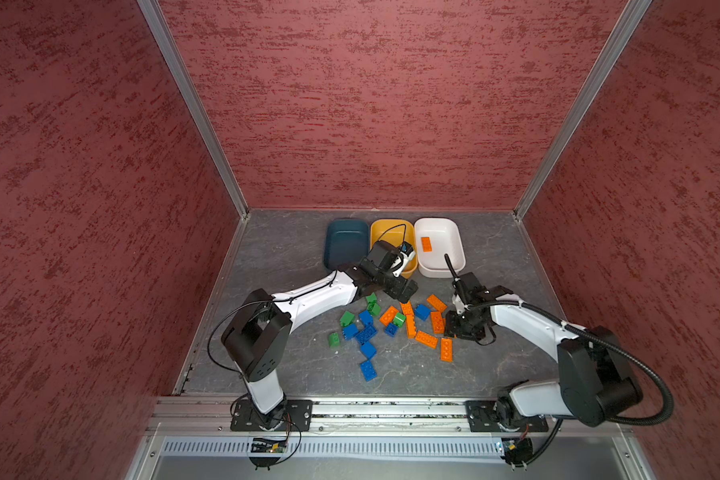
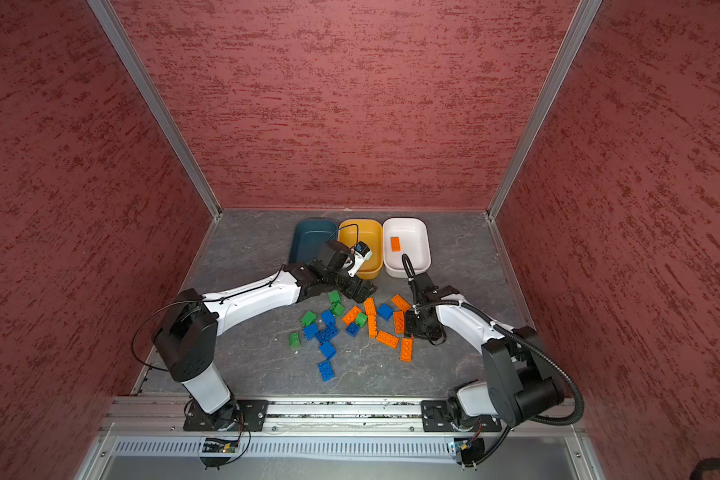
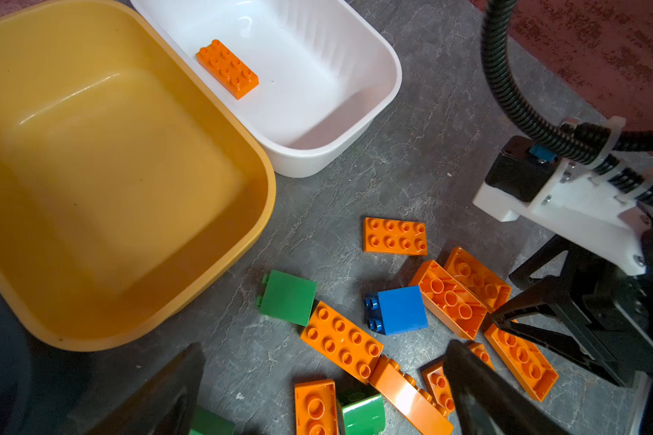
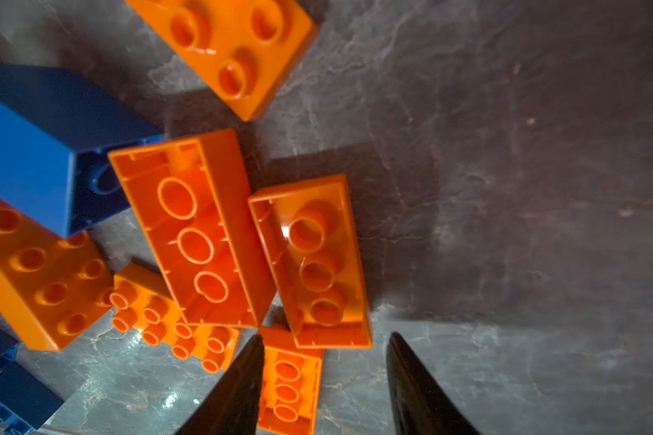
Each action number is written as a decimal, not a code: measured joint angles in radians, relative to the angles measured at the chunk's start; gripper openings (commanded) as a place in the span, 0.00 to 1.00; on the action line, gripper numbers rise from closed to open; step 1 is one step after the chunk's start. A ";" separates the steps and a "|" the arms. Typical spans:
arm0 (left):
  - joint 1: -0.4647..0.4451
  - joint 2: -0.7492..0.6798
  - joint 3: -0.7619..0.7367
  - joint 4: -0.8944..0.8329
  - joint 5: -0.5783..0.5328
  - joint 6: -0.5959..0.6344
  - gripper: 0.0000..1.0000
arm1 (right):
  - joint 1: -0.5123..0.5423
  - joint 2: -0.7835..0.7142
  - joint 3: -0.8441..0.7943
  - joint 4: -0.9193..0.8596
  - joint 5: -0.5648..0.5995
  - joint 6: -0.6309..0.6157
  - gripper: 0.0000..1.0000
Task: Sort the legos into containers by color
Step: 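Grasp another orange brick with the right gripper while the left gripper moves over the pile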
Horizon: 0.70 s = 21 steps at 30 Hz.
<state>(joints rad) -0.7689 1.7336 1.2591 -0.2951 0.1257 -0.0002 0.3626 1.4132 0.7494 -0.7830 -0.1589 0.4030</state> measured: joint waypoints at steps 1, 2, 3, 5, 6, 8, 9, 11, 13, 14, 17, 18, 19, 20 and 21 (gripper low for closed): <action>0.000 0.000 0.000 -0.001 -0.003 0.002 0.99 | 0.005 0.011 0.004 0.001 0.009 0.000 0.51; 0.000 0.000 0.000 -0.002 -0.005 0.002 1.00 | 0.008 0.021 0.008 0.001 0.018 0.000 0.50; 0.000 0.000 0.000 -0.001 -0.008 0.002 0.99 | 0.015 0.031 0.013 0.005 0.031 0.000 0.49; 0.000 0.000 0.000 -0.002 -0.009 0.002 0.99 | 0.025 0.056 0.026 0.009 0.051 0.001 0.48; 0.000 0.000 0.000 -0.002 -0.009 0.002 0.99 | 0.030 0.070 0.031 0.013 0.062 0.000 0.47; 0.000 0.000 0.000 -0.002 -0.008 0.002 0.99 | 0.040 0.095 0.040 0.016 0.087 0.002 0.45; 0.000 0.000 0.000 -0.002 -0.008 0.002 0.99 | 0.047 0.103 0.048 0.017 0.101 0.001 0.44; 0.000 0.002 0.000 -0.001 -0.009 0.002 0.99 | 0.057 0.120 0.061 0.019 0.132 0.001 0.42; 0.000 0.002 0.000 -0.001 -0.010 0.001 1.00 | 0.062 0.132 0.068 0.021 0.158 0.000 0.41; 0.000 0.002 0.000 0.000 -0.011 0.001 0.99 | 0.063 0.134 0.070 0.021 0.167 0.001 0.39; 0.000 0.002 0.000 0.001 -0.012 0.000 0.99 | 0.064 0.133 0.070 0.027 0.184 0.002 0.36; 0.000 0.003 0.000 0.001 -0.012 -0.002 0.99 | 0.066 0.131 0.070 0.029 0.194 0.003 0.34; 0.000 0.004 0.000 0.001 -0.012 -0.003 0.99 | 0.066 0.129 0.070 0.029 0.208 0.006 0.33; 0.000 0.006 0.000 0.001 -0.012 -0.003 0.99 | 0.066 0.125 0.070 0.030 0.224 0.009 0.32; 0.000 0.008 0.000 0.002 -0.012 -0.003 0.99 | 0.066 0.114 0.070 0.031 0.244 0.010 0.31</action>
<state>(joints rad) -0.7689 1.7412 1.2591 -0.2928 0.1139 -0.0032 0.4286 1.5276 0.8196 -0.7517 0.0849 0.4133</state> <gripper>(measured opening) 0.994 0.349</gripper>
